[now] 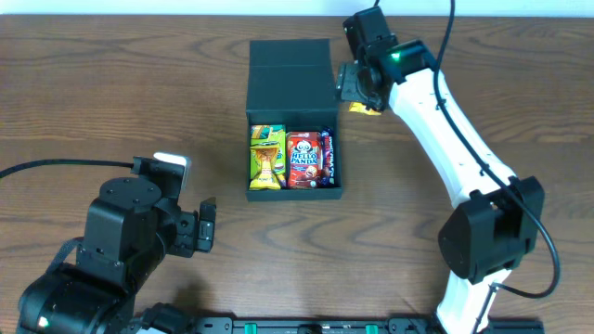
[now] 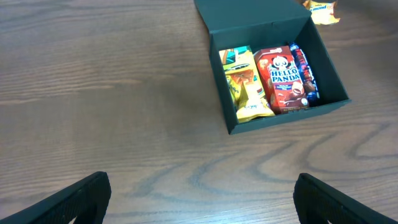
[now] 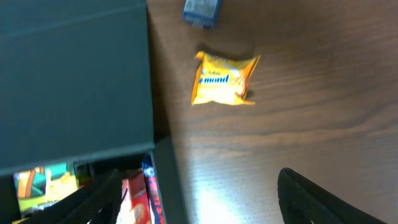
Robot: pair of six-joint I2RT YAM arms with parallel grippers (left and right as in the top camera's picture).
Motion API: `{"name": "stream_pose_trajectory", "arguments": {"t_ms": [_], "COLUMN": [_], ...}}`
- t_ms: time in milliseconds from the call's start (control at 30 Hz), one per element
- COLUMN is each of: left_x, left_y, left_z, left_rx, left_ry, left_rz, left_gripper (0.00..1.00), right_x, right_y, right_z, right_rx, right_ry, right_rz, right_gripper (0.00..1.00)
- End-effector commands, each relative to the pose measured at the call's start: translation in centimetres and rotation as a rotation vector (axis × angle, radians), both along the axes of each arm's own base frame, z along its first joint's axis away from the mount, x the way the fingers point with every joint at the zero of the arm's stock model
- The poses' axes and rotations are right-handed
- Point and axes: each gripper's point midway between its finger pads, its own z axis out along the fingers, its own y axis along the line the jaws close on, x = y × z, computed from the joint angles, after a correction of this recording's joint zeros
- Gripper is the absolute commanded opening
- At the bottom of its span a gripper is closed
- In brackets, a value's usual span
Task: Pack container
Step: 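Release the pack and move the right gripper to the yellow Julie's Le-mond pack, then grasp the yellow Julie's Le-mond pack with the right gripper and lift it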
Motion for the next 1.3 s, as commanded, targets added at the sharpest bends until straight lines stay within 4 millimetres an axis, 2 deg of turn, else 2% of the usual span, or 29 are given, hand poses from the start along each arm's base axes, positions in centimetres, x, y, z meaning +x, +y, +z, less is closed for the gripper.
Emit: {"name": "stream_pose_trajectory", "arguments": {"t_ms": [0, 200, 500, 800, 1033, 1267], "left_x": [0.0, 0.0, 0.0, 0.0, 0.0, 0.0], "left_y": [0.2, 0.2, 0.2, 0.2, 0.2, 0.2], "left_z": [-0.1, -0.1, -0.1, -0.1, -0.1, -0.1], "left_rx": [0.005, 0.005, 0.005, 0.005, 0.005, 0.005], "left_ry": [0.003, 0.003, 0.003, 0.003, 0.003, 0.003], "left_rz": [0.011, 0.011, 0.011, 0.011, 0.011, 0.011], "left_gripper": [0.95, 0.95, 0.95, 0.95, 0.95, 0.95], "right_x": [1.1, 2.3, 4.3, 6.0, 6.1, 6.1], "right_y": [-1.5, -2.3, -2.2, -2.6, -3.5, -3.4], "right_z": [-0.5, -3.6, -8.2, -11.4, -13.6, -14.9], "right_rx": [-0.013, -0.008, -0.005, 0.019, 0.011, 0.010], "right_ry": [-0.004, 0.039, 0.061, 0.064, 0.095, 0.114], "right_rz": [-0.021, -0.028, -0.024, -0.026, -0.037, -0.021], "right_gripper": [0.80, 0.83, 0.94, 0.99, 0.99, 0.99]}}
